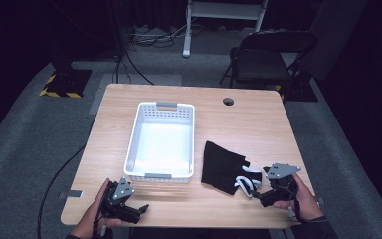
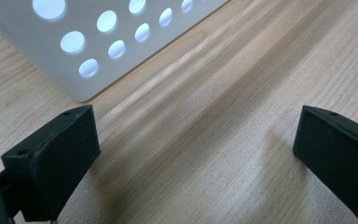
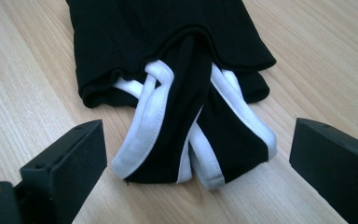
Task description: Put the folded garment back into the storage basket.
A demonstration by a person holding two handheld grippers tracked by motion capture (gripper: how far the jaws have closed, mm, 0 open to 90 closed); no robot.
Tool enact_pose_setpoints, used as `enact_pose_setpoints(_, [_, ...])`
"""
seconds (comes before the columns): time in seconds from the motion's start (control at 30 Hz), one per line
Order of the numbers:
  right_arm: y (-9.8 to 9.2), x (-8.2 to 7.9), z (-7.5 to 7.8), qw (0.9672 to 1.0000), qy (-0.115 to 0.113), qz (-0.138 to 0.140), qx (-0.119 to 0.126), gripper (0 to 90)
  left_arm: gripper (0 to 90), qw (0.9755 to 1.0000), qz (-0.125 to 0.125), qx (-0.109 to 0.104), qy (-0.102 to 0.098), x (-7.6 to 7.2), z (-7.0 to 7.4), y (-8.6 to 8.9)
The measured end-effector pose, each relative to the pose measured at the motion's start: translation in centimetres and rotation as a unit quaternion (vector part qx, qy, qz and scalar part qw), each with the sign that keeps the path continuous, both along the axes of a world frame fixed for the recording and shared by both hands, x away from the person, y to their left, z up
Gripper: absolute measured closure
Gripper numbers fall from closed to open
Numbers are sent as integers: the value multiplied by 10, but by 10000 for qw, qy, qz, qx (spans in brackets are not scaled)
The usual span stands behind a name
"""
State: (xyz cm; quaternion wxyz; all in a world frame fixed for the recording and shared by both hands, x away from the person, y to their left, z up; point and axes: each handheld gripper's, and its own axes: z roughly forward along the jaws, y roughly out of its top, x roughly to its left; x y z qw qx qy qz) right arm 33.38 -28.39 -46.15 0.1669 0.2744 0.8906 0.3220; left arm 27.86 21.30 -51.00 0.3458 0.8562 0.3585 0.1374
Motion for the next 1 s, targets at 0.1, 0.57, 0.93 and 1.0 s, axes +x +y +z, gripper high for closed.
enact_pose_setpoints(0.1, [4,2,0,10000,-7,32,-4,43,2,10000,1,0,0,0,0,0])
enact_pose_setpoints(0.57, [22,11,1,9999,1,138,-61,44,2,10000,0,4,-2,0,0,0])
enact_pose_setpoints(0.93, [32,17,1,9998,10,204,-66,44,2,10000,0,1,-1,0,0,0])
enact_pose_setpoints(1.0, [33,18,0,9998,10,207,-64,44,2,10000,2,2,-2,0,0,0])
